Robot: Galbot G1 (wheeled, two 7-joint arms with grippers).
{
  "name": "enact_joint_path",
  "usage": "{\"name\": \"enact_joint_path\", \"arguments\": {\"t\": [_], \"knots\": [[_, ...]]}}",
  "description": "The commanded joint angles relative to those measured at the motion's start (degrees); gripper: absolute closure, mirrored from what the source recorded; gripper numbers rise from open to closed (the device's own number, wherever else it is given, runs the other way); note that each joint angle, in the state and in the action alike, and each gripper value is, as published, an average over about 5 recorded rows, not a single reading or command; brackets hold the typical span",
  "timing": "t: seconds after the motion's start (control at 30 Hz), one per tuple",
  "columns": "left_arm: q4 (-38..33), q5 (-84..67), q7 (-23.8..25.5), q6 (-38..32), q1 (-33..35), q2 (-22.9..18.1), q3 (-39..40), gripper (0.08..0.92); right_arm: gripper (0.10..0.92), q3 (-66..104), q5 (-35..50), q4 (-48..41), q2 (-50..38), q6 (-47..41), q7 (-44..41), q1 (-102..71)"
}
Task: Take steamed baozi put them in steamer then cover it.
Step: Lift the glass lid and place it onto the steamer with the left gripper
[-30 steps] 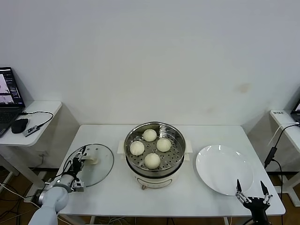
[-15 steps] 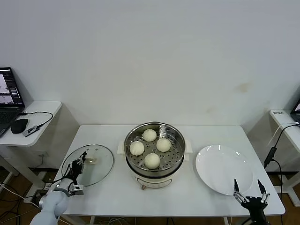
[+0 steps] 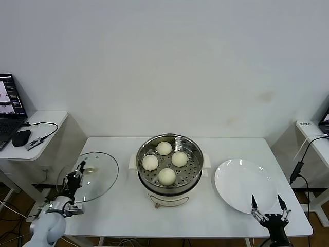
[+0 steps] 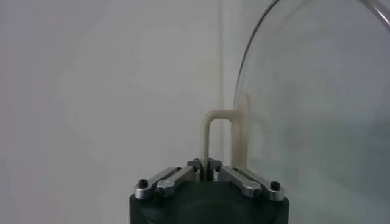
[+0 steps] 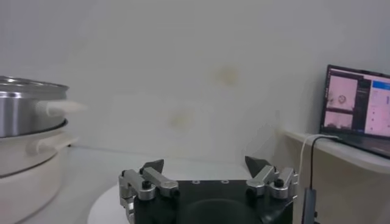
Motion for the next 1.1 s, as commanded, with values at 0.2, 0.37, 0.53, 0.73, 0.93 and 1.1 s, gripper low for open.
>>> {"name": "enact_joint_path", "arguments": {"t": [0.2, 0.37, 0.53, 0.73, 0.93, 1.1], "knots": [[-29.8, -3.8, 11.1, 14.2, 14.3, 3.0, -8.2, 0.86, 0.203, -1.4, -2.7, -0.3, -0.1, 1.1, -0.1, 0.0], [-36.3, -5.3, 11.2, 16.0, 14.0, 3.1, -1.3, 0.861, 0.203, -1.5, -3.9, -0.6, 0.0, 1.0, 0.4, 0.4], [-37.6, -6.7, 10.2, 18.3, 9.6, 3.8, 7.8, 0.86, 0.203, -1.5, -5.7, -1.0, 0.3, 0.7, 0.8, 1.2], [-34.0, -8.9, 9.1, 23.4, 0.2, 7.2, 19.2, 0.86, 0.203, -2.4, -11.2, -1.9, 2.4, -0.8, 1.8, 3.8], [-32.5, -3.3, 14.9, 31.5, -8.9, 3.7, 27.9, 0.86, 0.203, -3.3, -13.9, -3.5, 2.6, -1.5, 2.4, 5.6], [-32.3, 4.3, 20.7, 36.9, -13.6, -0.6, 34.3, 0.86, 0.203, -3.5, -15.1, -4.8, 2.1, -1.8, 2.5, 7.2]]}}
